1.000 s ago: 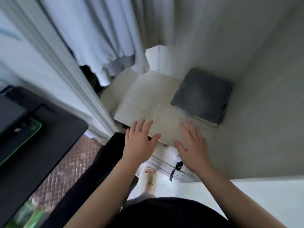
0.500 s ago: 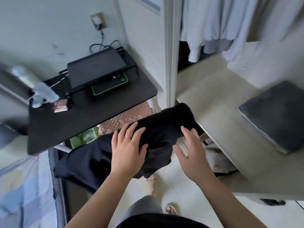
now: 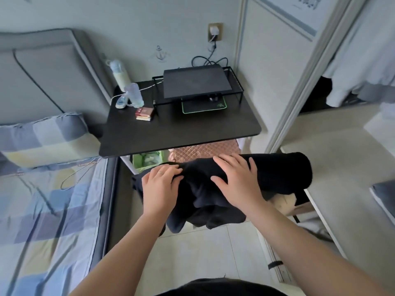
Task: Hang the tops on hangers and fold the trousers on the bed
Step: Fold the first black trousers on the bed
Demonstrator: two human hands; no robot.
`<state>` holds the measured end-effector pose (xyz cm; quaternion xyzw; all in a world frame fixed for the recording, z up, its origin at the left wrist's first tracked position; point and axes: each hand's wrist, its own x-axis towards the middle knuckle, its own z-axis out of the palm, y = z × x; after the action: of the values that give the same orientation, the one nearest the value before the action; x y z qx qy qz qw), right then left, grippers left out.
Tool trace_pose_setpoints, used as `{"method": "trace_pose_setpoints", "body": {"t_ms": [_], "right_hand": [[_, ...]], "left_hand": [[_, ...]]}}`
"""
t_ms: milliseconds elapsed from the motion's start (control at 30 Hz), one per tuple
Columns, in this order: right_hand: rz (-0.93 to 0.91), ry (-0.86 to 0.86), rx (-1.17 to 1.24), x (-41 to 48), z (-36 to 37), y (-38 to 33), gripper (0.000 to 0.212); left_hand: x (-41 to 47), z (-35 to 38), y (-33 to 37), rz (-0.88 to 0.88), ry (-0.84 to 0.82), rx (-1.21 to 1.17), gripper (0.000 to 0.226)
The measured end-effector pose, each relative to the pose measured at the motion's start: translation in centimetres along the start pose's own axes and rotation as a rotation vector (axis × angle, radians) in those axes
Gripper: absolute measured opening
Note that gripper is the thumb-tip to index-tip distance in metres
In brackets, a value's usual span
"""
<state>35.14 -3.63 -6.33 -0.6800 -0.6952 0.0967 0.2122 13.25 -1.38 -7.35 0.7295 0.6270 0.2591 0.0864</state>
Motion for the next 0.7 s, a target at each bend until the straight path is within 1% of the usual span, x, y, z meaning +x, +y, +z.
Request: {"method": "trace_pose_setpoints", "body": {"t_ms": [133,233,400,533,700], "right_hand": [[-0.055,0.105,0.007,1.0,0.7,-0.7,0.037],[-0.099,0.190,0.006,0.7,0.8,-0.5,0.030],[-0.104,0.211,0.040,0.7,0.2,-1.2,0.020],[-0.104,0.297,0.069,1.6,-2.4,-2.3,0.019],[-0.199,0.380,0.165,4.0,-7.4,-5.9,0.021]], "left_hand": [[0.7,-0.9,-0.6,0.035,-0.023,-0.075,0.009],[1.4,-1.7,-1.0,0.069,-0.064,-0.110,0.010],[2.1,-2.6,-1.1,0.091,-0.071,-0.246,0.008],[3.4,-4.1,0.1,0.102,0.015,-0.380,0.010],[6.3,-8.2,1.7,0.087,0.188,-0.541,0.011]]}}
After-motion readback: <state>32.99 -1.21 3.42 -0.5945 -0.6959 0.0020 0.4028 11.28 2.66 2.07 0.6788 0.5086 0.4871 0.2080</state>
